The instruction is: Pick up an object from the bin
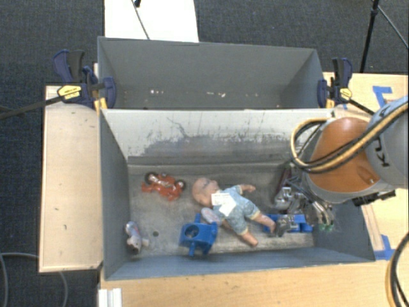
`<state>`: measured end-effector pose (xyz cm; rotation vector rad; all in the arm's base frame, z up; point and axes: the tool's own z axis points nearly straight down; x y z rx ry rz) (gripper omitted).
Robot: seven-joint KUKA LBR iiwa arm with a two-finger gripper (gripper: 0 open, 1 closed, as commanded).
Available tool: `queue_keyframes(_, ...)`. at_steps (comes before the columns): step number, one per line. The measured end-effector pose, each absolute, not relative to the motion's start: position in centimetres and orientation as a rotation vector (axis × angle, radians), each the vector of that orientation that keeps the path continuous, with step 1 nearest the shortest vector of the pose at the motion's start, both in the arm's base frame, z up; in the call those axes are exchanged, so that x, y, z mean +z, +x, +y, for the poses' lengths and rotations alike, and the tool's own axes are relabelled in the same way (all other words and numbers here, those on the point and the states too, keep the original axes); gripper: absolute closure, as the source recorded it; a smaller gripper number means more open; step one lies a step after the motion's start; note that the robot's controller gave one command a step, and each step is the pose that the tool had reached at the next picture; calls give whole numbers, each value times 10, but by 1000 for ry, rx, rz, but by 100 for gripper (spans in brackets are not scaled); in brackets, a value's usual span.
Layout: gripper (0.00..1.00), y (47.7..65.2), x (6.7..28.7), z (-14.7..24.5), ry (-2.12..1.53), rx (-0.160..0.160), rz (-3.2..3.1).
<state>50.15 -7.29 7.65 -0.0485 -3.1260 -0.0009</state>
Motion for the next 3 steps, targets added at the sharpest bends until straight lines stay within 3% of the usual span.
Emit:
queue_keyframes(1,100,499,122,-72,-77,-2,-3137)
queue_keyframes(2,100,507,183,-73,-104,-1,-3138)
queue_keyframes(3,100,504,224,-73,-103,1,-3149)
